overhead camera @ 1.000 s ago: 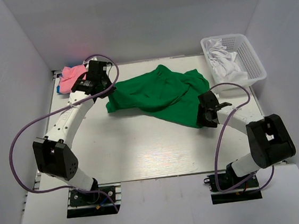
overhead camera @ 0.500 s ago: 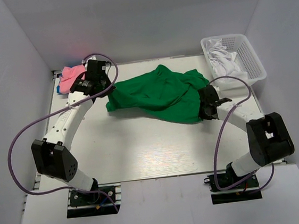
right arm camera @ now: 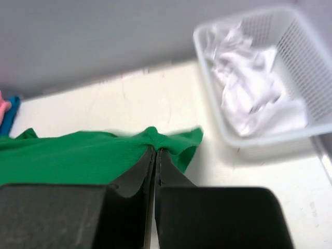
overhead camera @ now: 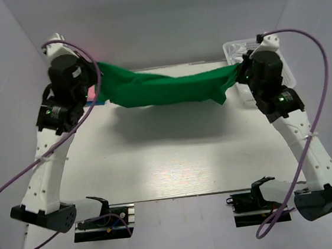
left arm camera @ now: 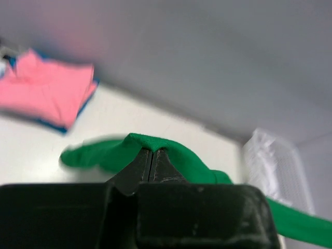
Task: Fold and stack the t-shirts
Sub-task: Flatten out the tshirt
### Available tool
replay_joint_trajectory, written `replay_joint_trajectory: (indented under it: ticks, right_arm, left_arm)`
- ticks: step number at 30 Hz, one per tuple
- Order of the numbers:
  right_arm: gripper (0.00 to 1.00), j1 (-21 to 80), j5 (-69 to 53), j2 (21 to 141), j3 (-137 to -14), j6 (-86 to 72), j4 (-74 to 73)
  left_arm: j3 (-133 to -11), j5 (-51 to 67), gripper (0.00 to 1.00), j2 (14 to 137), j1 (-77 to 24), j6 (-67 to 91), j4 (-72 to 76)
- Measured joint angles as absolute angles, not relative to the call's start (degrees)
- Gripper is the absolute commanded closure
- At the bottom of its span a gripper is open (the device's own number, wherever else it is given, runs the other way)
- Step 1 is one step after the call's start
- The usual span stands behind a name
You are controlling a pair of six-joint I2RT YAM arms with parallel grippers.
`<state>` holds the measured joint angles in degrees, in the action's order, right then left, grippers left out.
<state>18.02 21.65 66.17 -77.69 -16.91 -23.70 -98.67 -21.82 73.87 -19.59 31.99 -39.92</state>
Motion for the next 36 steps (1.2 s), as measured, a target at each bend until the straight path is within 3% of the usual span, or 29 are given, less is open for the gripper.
replay_joint_trajectory:
  ticks: [8, 15, 23, 36]
  right_arm:
    - [1.0, 18.0, 21.9, 63.2, -89.7, -8.5, -24.4]
    - [1.0, 18.1, 16.6, 58.1, -97.8, -2.7, -26.1]
    - [1.0, 18.1, 9.4, 45.6, -98.7, -0.8, -27.1]
    - [1.0, 18.0, -1.9, 35.6, -97.3, -2.0, -29.0]
  left_arm:
    - [-110.0, -24.6, 1.0, 66.2, -19.7, 25.8, -37.1]
    - [-113.6, -20.4, 1.0, 59.2, -19.8, 23.3, -36.8]
    - [-111.2, -11.5, 1.0, 48.8, -19.6, 24.5, -35.8]
    - [-117.7, 0.3, 1.0, 46.0, -19.6, 26.6, -36.0]
